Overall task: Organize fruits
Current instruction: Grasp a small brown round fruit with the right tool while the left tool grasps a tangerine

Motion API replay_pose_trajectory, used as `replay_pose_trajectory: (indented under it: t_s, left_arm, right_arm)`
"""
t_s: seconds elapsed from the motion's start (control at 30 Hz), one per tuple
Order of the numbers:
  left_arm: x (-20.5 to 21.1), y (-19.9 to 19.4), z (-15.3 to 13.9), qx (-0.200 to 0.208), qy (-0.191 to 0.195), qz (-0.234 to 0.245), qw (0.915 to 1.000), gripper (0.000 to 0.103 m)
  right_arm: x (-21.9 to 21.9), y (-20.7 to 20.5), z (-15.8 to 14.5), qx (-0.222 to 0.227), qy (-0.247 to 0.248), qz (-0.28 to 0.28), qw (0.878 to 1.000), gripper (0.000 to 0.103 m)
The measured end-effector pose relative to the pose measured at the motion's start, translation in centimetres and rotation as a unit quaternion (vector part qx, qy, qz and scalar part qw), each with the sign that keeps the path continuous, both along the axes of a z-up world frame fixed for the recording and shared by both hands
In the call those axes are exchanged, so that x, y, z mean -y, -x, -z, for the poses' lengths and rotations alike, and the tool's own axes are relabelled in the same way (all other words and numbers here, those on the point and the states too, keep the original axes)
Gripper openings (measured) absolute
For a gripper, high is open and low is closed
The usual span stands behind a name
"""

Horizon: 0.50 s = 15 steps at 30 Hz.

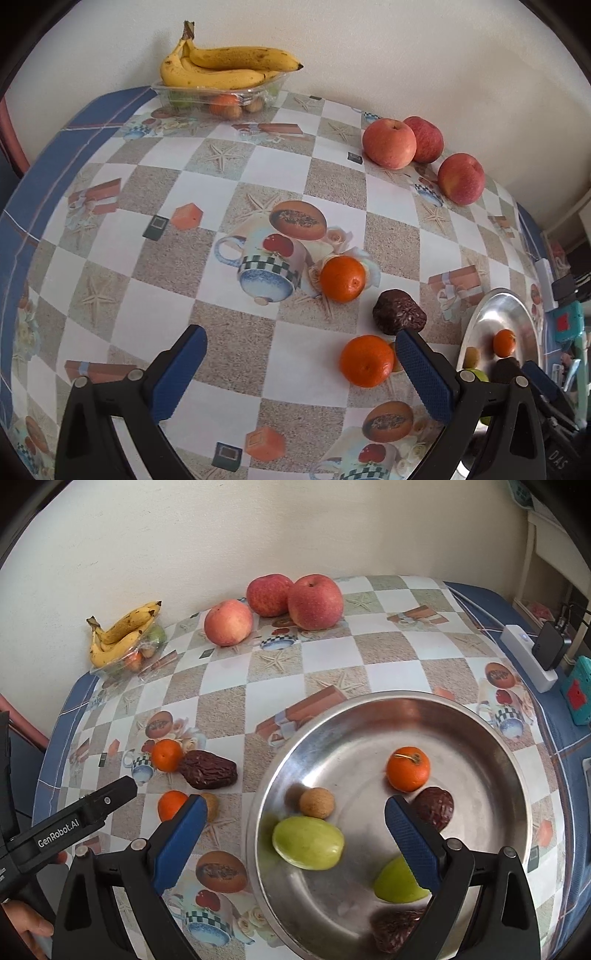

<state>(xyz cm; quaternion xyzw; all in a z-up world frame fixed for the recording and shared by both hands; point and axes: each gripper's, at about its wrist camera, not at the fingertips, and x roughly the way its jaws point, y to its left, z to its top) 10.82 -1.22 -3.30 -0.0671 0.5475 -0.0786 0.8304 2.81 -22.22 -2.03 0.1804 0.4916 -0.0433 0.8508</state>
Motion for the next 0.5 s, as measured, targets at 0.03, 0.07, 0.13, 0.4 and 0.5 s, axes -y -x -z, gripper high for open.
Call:
replay_pose_trajectory:
  t_s: [0.03,0.07,0.13,0.4,0.5]
  left_arm:
    - [0.1,-0.1,0.2,-0.007,0.002,-0.002,1.0,0.102]
    - [0.2,-0.1,0.4,-0.011,0.008,-0.002,0.9999,0.102]
    - [0.5,-0.1,0.6,-0.015,0.022,0.003,0.9996,0.098]
    - [2.9,0.2,2.1,-0.046,0.055,0.045,0.9964,0.068]
    - [3.4,0.3,2.5,-0.054,0.059,0.053,0.9954,0.059]
  right_arm:
    - [-0.1,-0.1,0.1,0.0,-0.002,0.0,1.0,0.097]
    - [-0.1,-0.2,0.1,-0.001,-0.004,0.0,1.0,0.097]
    - [-0.2,-0.3,0.3,-0.003,-0.004,0.0,1.0,0.097]
    - [-0.3,-0.3,0.2,-0.001,-0.003,-0.001,1.0,0.097]
    - [-0.4,-0.4,0.2,-0.002,-0.002,-0.004,1.0,0.097]
